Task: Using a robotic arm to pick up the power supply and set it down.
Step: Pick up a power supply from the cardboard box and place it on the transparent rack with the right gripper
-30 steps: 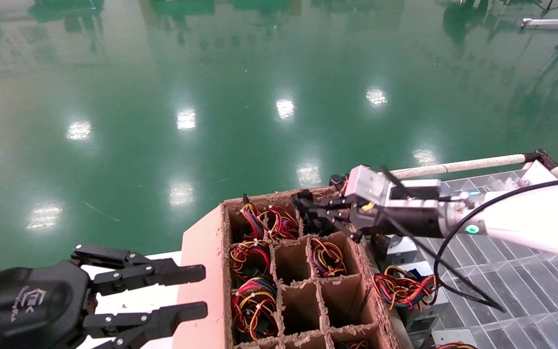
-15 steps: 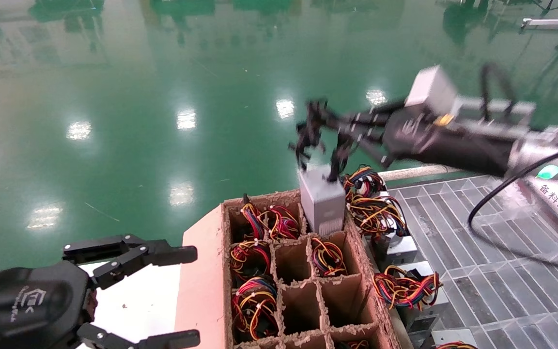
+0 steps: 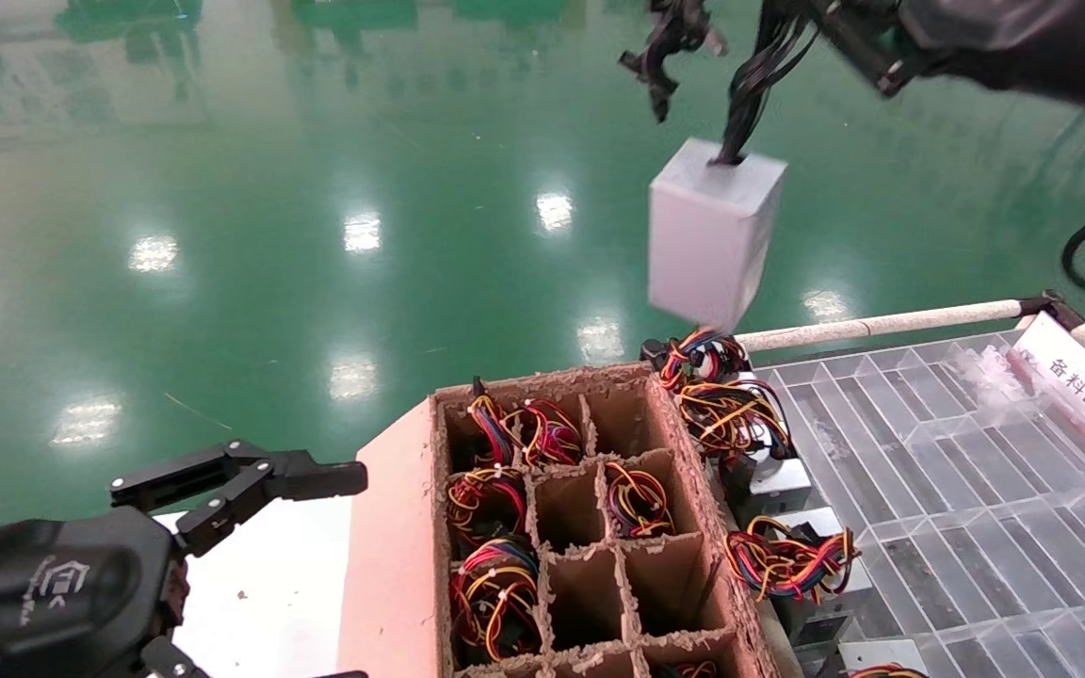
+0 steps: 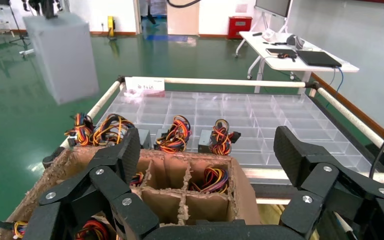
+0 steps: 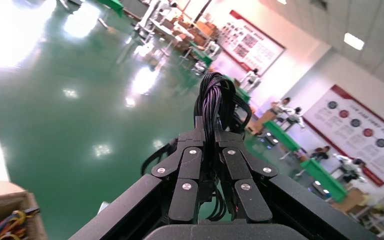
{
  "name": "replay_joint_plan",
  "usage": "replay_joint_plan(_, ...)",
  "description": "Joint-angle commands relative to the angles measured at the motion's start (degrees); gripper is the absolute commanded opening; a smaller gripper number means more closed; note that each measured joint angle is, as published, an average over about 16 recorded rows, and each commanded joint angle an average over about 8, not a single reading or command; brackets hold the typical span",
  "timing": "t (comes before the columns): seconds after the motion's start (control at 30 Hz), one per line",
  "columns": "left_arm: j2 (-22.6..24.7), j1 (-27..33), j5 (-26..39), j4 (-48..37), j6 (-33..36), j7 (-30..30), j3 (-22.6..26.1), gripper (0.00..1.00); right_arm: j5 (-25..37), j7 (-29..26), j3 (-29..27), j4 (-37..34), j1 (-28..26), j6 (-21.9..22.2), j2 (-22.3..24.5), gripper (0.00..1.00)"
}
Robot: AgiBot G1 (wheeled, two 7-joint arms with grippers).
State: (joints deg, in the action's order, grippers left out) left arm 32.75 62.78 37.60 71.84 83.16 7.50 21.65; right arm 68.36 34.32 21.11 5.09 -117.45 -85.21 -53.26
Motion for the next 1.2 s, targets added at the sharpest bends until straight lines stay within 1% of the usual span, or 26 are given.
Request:
replay_joint_plan(0.03,0.0,0.0,0.0,0.0,0.0,0.0,0.0,1.0,-0.3,0.4,-0.2,0.1,-1.0,-0.2,0.8,0.0)
replay_joint_plan(0.3,0.0,0.0,0.0,0.0,0.0,0.0,0.0,1.0,1.3,1.2,0.6,-2.1,-2.4,2.8,4.1,0.0)
replay_joint_plan(0.5,0.0,0.0,0.0,0.0,0.0,0.0,0.0,1.0,1.8,1.2,0.9,-4.6,-1.9,6.3,6.2,0.0)
replay_joint_plan(0.6,0.0,0.0,0.0,0.0,0.0,0.0,0.0,1.0,1.5,1.1,0.7,-6.1,-1.1,9.8,7.0,0.0)
replay_joint_plan(0.8,0.0,0.0,0.0,0.0,0.0,0.0,0.0,1.0,0.6,0.7,0.3,-8.5,1.3,20.1,6.8,0.0)
replay_joint_plan(0.9,0.0,0.0,0.0,0.0,0.0,0.0,0.0,1.0,0.2,0.6,0.0,-9.0,2.8,24.2,6.0,0.0)
replay_joint_plan(1.03,0.0,0.0,0.0,0.0,0.0,0.0,0.0,1.0,-0.5,0.4,-0.4,-9.0,5.0,27.9,5.1,0.0)
replay_joint_plan(1.2,0.0,0.0,0.0,0.0,0.0,0.0,0.0,1.0,-1.3,0.4,-0.9,-8.4,7.3,31.2,4.0,0.0)
